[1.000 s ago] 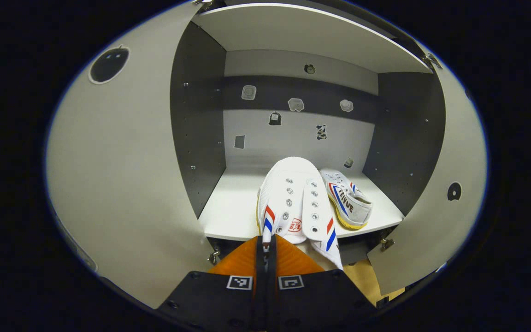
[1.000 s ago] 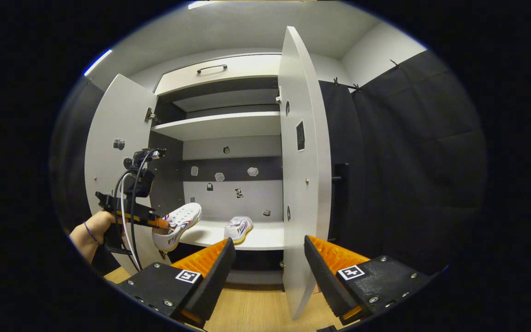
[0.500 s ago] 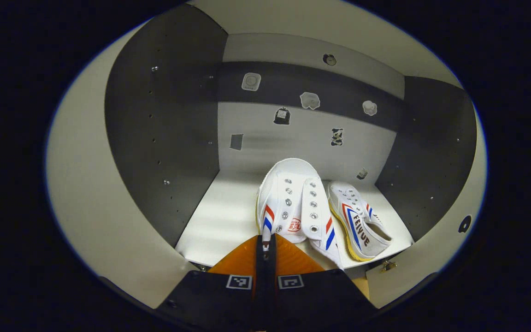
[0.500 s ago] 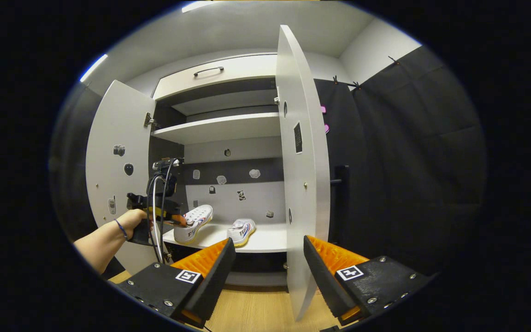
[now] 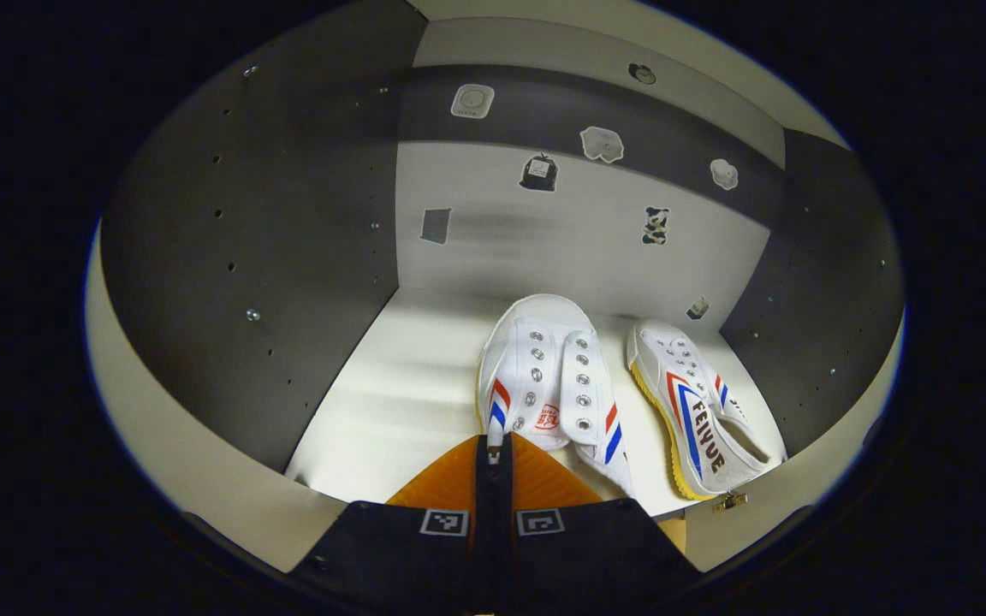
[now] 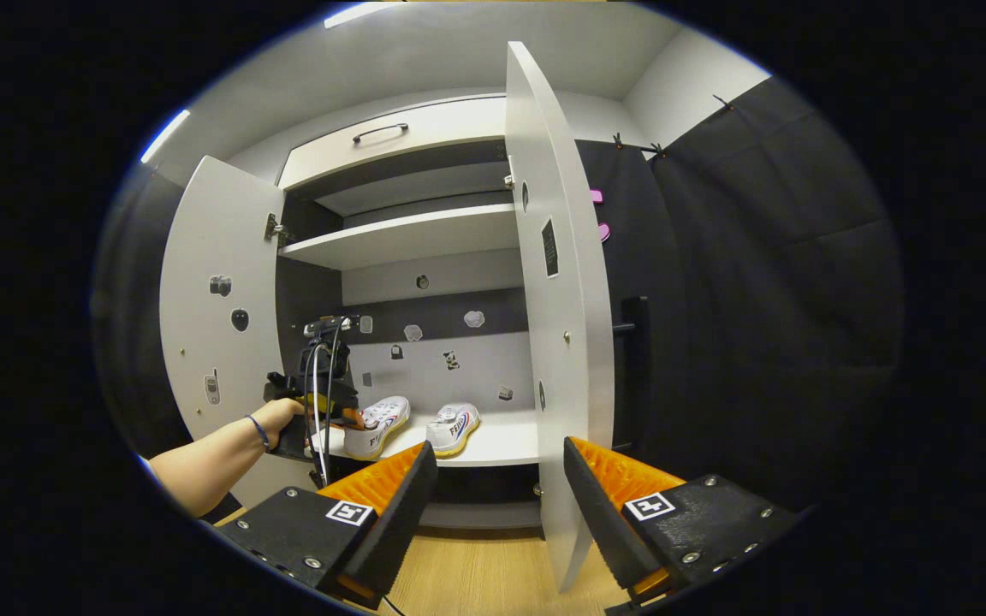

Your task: Grab one shoe with the right hand and put it into the shoe cabinet, grab the other shoe with the left hand and put it into the shoe cabinet; then close the right door with the right hand and the left door with the left hand.

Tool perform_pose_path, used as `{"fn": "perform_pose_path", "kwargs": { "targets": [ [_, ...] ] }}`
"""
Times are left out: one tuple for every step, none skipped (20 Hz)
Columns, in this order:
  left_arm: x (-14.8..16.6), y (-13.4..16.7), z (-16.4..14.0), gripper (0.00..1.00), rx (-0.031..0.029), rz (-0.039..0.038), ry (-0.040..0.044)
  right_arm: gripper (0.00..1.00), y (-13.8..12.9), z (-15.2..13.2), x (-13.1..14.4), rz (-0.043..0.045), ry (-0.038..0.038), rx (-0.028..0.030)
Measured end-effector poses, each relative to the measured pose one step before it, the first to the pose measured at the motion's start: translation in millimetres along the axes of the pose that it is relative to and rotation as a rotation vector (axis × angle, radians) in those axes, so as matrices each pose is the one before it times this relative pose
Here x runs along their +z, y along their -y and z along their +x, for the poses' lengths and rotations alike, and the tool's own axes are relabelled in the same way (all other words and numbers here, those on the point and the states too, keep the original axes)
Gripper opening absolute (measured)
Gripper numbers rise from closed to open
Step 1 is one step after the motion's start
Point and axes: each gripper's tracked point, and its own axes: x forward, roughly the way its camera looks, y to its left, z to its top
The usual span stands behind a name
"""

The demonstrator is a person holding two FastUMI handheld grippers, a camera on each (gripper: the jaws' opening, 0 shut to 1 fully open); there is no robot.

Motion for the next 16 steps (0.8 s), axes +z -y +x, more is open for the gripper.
{"fn": "perform_pose_path", "kwargs": {
  "targets": [
    [-1.76, -1.35, 0.52, 0.06, 0.00843, 0.00244, -0.00936, 0.91, 0.32, 0.35, 0.50, 0.00187, 0.00074, -0.00247],
    [-0.41, -0.94, 1.45, 0.06, 0.00847, 0.00318, -0.00237, 0.91, -0.35, -0.31, 0.38, 0.00186, 0.00118, -0.00035],
    [-0.35, -1.38, 0.08, 0.07, 0.00379, 0.00346, -0.00423, 0.91, -1.13, -0.62, 0.43, 0.00233, 0.00124, 0.00130],
    [-3.81, 0.97, 0.28, 0.07, -0.00433, 0.00145, -0.00441, 0.92, -1.55, -0.92, 0.60, 0.00163, 0.00087, 0.00412],
    [0.75, 0.82, -1.62, 0.13, -0.00170, 0.00521, 0.00872, 0.92, -1.25, -1.18, -0.07, 0.00052, 0.00114, 0.00363],
    [6.02, 1.68, -3.89, 0.17, -0.00846, 0.00205, 0.01708, 0.92, -1.18, -1.26, -0.08, -0.00124, 0.00152, 0.00181],
    [5.04, 1.38, -4.37, 0.24, -0.00619, 0.01062, 0.02260, 0.92, -0.76, -1.71, 0.37, -0.00216, 0.00030, 0.00144],
    [5.25, -0.51, -6.91, 0.26, 0.00549, 0.01868, 0.02028, 0.92, -0.62, -1.60, 0.01, -0.00127, 0.00033, -0.00046],
    [7.40, -0.77, -9.12, 0.26, 0.00325, 0.01562, 0.02580, 0.92, -0.79, -2.36, 0.54, 0.00060, 0.00148, 0.00059],
    [6.24, 3.76, -9.90, 0.27, -0.01178, 0.00952, 0.02653, 0.92, -1.10, -2.57, 1.32, 0.00136, 0.00253, 0.00249],
    [7.43, 2.93, -11.08, 0.37, -0.01056, 0.00485, 0.03090, 0.92, -0.34, -3.52, 0.75, 0.00060, 0.00281, 0.00303],
    [7.45, -1.25, -12.14, 0.42, 0.00387, 0.00823, 0.03125, 0.92, -1.16, -3.33, 1.09, -0.00290, 0.00219, 0.00464],
    [7.80, -0.44, -13.61, 0.48, 0.00142, 0.00728, 0.03472, 0.92, -0.88, -4.15, 0.05, -0.00508, -0.00092, 0.00370],
    [9.03, 1.14, -14.18, 0.53, -0.00614, 0.00467, 0.03634, 0.92, -1.09, -3.29, 0.58, -0.00804, 0.00088, 0.00360],
    [8.02, 0.02, -15.50, 0.58, -0.00391, 0.00403, 0.03451, 0.92, 1.33, -3.06, 1.25, -0.01116, 0.00205, -0.00243],
    [9.06, 0.27, -15.16, 0.61, -0.00284, 0.00532, 0.03534, 0.92, 2.10, -2.82, 0.57, -0.01083, 0.00101, -0.00515]
  ]
}}
